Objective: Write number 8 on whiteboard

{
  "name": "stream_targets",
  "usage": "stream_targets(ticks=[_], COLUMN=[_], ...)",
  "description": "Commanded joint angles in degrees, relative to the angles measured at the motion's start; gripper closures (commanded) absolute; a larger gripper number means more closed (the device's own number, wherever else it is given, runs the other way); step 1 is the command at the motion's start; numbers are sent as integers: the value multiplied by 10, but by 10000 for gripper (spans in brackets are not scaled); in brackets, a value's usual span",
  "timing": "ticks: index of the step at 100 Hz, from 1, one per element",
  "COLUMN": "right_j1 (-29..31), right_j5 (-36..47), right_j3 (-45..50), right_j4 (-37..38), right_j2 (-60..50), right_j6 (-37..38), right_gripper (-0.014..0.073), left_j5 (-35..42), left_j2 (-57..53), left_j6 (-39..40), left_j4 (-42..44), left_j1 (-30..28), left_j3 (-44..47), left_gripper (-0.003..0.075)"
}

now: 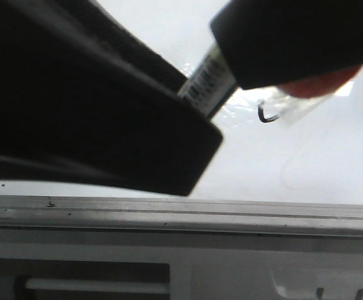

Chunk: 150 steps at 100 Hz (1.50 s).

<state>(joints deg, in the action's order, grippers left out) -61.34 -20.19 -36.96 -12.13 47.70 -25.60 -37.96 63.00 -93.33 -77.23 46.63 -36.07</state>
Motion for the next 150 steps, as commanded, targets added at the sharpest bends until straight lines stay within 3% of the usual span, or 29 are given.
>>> stream_targets(ticks=[1,27,54,63,72,91,104,121,140,150], right_j1=[-10,-18,-18,-18,-18,-18,-18,-18,-18,-18], right_j5=[49,53,48,40,28,18,10,-16,-5,8], right_j3=[-18,-18,-18,-18,-18,-18,-18,-18,-18,-18], right_j4=[-5,-5,-5,-7,-7,-19,-20,-22,-24,-25], right_j2=[-1,-1,0,0,0,0,0,0,0,0], right_j6=[-1,-1,-1,-1,-1,-1,-1,-1,-1,0], right_gripper=[638,638,638,639,638,638,638,638,638,634], left_j5=[-1,-8,-8,-8,-14,-17,-21,-21,-20,-20], left_j2=[6,32,44,44,44,44,44,44,44,44], left_j6=[-1,-1,-1,-1,-1,-1,-1,-1,-1,-1], left_j4=[-28,-29,-65,-79,-78,-85,-105,-113,-88,-87], left_j1=[5,5,5,5,5,5,5,5,5,5], left_j3=[-25,-27,-27,-27,-27,-27,-27,-27,-27,-27], left_gripper=[366,394,687,730,700,417,413,498,741,741])
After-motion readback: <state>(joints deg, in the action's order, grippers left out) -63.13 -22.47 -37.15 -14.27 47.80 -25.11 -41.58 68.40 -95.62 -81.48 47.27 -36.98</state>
